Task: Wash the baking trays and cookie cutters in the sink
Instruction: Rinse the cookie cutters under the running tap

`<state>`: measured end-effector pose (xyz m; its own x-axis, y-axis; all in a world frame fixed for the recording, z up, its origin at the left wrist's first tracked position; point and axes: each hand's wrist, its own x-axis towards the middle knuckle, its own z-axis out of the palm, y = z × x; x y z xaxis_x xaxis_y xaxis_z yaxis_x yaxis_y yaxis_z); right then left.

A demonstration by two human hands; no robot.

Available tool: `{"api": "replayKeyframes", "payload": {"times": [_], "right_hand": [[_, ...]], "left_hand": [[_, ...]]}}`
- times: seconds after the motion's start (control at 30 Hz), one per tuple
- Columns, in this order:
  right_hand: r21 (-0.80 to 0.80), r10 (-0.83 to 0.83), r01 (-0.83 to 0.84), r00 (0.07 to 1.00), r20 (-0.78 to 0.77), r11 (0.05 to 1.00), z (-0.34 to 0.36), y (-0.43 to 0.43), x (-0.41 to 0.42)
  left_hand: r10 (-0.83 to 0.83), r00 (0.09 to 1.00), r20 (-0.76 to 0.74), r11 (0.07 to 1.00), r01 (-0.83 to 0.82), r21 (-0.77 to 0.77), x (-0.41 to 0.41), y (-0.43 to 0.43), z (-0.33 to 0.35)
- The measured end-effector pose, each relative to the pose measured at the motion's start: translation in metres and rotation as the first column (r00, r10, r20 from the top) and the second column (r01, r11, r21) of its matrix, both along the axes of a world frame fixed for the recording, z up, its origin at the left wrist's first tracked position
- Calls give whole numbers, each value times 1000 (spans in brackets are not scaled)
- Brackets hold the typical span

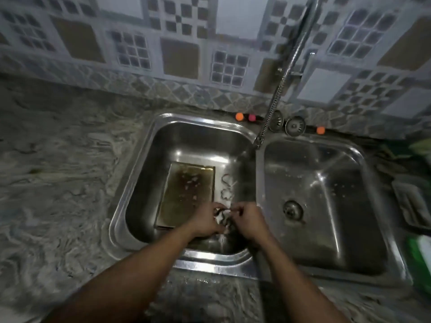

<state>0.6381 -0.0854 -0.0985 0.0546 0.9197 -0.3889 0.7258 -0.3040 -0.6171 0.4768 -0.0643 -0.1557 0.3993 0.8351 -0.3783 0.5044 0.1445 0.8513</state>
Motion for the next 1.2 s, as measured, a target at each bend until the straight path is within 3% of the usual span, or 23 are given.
{"api": "replayKeyframes", "payload": {"times": [0.1, 0.23, 0.37, 0.57, 0.67, 0.83, 0.9, 1.1, 1.2], "right_hand": [[-111, 72, -55, 985, 155, 992, -2, 10, -6], [-282, 221, -143, 939, 265, 949, -9, 28, -15], [-384, 330, -212, 904, 273, 899, -27, 43, -17], [-436, 398, -266, 883, 247, 860, -39, 47, -18], [-439, 442, -289, 845, 300, 851, -38, 46, -17], [-416, 355, -231, 900, 252, 880, -36, 48, -15], [-372, 228, -129, 945, 236, 919, -37, 46, -11], [-4, -154, 154, 987, 42, 988, 6, 66, 18], [150, -213, 215, 977, -26, 965, 45, 83, 45]], "left_hand": [[-56, 998, -8, 998, 56, -24, 6, 5, -15], [-190, 962, -196, 982, 184, -50, 17, 8, -25], [-247, 957, -154, 966, 256, 37, 22, 5, -18], [-145, 983, -111, 987, 136, -79, 21, -1, -32], [-174, 978, -114, 981, 161, -111, 20, 3, -29], [-178, 969, -170, 980, 159, -120, 21, 6, -19], [-127, 972, -199, 986, 103, -128, 20, 5, -17], [104, 984, -144, 991, -115, -67, 23, 19, 9], [202, 976, -78, 979, -199, 44, 28, 36, 39]]}}
